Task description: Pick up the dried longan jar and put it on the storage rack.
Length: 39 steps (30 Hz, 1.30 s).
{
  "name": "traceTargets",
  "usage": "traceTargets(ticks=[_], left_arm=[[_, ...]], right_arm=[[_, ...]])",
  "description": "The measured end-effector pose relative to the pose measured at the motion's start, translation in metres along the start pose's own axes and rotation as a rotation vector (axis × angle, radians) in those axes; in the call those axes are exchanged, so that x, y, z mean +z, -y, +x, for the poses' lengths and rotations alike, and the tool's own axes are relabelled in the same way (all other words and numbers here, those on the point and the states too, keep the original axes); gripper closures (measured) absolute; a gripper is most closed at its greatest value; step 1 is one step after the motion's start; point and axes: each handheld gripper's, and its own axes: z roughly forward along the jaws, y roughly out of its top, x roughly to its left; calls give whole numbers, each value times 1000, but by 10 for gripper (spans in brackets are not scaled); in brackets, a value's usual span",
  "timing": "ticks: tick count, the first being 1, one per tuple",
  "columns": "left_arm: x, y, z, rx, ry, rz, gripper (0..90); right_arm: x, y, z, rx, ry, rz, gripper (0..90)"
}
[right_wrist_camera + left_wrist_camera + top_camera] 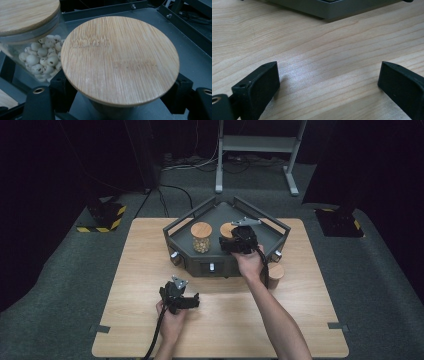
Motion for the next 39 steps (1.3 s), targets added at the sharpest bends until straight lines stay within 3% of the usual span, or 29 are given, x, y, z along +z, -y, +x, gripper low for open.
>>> traceTargets(ticks=[22, 25, 32, 39], left_arm=[[0, 0, 0, 2, 0, 0, 38], [0, 0, 0, 2, 0, 0, 37], [0, 0, 0, 2, 0, 0, 37], [0, 0, 0, 2, 0, 0, 38]], right_arm=[[0, -2, 1, -4, 4, 14, 251], [0, -2, 2, 3, 5, 18, 201], [-1, -3, -9, 56, -45, 18, 91], [-10, -4, -9, 40, -52, 0, 67]])
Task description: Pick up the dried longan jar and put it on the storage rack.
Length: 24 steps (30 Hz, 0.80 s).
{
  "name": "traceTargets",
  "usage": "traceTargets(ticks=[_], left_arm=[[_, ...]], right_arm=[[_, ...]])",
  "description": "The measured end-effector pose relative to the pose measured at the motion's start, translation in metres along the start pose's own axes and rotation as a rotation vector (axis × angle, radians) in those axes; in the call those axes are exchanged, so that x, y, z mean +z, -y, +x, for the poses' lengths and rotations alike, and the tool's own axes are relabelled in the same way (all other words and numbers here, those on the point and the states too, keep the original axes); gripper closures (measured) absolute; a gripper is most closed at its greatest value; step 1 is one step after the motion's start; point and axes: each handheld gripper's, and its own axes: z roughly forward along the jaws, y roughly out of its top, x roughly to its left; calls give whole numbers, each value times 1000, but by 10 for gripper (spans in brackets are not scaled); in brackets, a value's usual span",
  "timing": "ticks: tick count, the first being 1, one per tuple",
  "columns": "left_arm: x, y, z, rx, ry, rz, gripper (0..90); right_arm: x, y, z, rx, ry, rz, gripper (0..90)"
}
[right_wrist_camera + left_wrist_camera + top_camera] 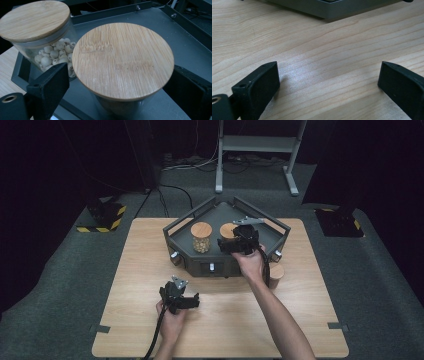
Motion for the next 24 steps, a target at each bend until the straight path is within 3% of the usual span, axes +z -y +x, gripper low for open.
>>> traceTargets(ticks=[14, 24], left_arm=[[0, 0, 0, -1, -1, -1, 37], [0, 0, 0, -2, 1, 0, 38]], right_arm=[[-13, 1, -1, -8, 0, -28, 45], [-27, 4, -9, 2, -38, -39, 36]])
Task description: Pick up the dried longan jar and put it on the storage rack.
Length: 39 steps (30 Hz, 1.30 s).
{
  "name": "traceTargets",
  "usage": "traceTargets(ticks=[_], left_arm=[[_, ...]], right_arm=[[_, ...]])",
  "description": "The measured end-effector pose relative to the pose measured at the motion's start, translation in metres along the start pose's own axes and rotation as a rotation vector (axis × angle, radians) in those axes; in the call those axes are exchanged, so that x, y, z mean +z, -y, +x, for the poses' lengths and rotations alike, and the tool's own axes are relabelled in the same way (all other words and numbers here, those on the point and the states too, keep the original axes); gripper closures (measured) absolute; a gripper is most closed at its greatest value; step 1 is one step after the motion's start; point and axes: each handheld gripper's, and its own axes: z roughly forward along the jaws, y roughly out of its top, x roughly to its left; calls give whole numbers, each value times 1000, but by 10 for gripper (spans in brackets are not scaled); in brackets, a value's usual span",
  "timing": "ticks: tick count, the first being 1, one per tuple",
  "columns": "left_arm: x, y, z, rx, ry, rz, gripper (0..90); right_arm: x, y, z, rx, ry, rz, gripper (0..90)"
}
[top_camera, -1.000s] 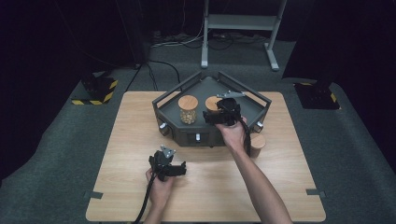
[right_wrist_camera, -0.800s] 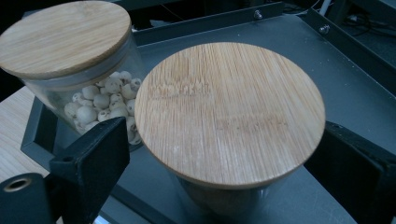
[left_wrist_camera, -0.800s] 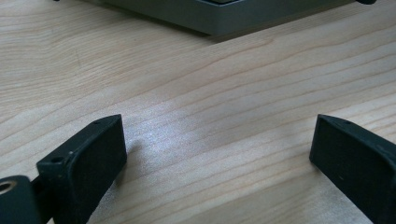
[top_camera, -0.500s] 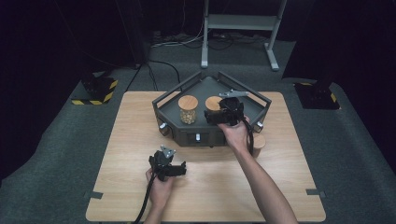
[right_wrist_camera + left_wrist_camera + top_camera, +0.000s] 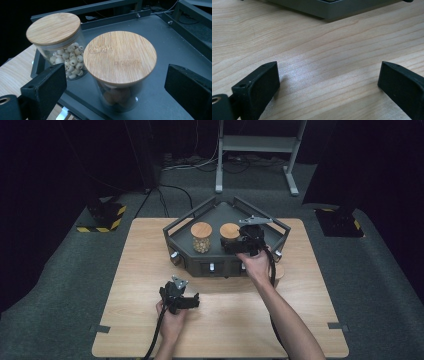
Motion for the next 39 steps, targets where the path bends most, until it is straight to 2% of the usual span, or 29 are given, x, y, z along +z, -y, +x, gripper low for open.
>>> traceTargets(ticks=[9, 18, 25, 39], left_arm=[[0, 0, 0, 1, 1, 1, 38], [0, 0, 0, 2, 1, 2, 38], [0, 0, 0, 2, 1, 1, 37], [0, 0, 0, 2, 1, 2, 37]], right_arm=[[-16, 4, -7, -14, -21, -13, 36], [-31, 6, -13, -25, -22, -18, 37], [-40, 6, -19, -26, -47, -11, 41], [-61, 17, -35, -18, -33, -23, 43]])
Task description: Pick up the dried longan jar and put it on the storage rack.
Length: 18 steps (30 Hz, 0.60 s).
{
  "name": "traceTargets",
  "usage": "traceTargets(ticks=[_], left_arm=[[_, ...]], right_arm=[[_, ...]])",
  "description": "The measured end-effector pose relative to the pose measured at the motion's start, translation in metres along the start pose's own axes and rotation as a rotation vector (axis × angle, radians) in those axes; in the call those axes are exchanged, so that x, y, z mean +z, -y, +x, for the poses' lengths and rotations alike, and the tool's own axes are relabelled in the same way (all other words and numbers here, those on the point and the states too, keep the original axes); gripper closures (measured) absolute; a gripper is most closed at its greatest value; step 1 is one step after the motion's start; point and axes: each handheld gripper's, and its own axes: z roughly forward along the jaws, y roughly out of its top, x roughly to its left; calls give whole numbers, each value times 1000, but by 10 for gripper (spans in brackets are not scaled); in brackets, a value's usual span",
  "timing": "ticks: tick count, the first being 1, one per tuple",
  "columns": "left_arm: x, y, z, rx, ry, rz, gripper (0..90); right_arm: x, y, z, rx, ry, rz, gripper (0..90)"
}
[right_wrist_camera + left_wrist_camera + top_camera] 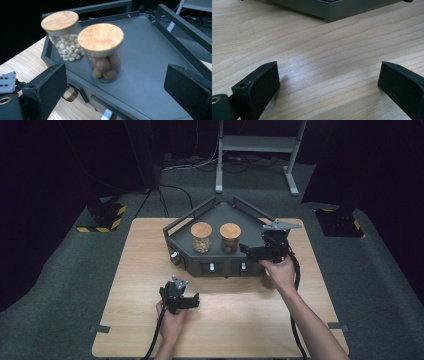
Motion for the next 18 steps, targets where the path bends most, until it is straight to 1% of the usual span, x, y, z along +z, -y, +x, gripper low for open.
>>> traceTargets(ticks=[5, 7, 10, 16, 18], left_arm=[[0, 0, 0, 1, 1, 0, 37], [0, 0, 0, 1, 1, 0, 37], [0, 0, 0, 1, 1, 0, 37], [0, 0, 0, 1, 1, 0, 37], [0, 0, 0, 1, 1, 0, 37]], right_arm=[[-10, 5, -6, 8, 14, -5, 44], [-15, 8, -9, 12, 15, -16, 44], [-22, 13, -11, 5, 31, -35, 46], [-30, 20, -18, 5, 46, -28, 46], [-33, 24, -21, 15, 47, -28, 46]])
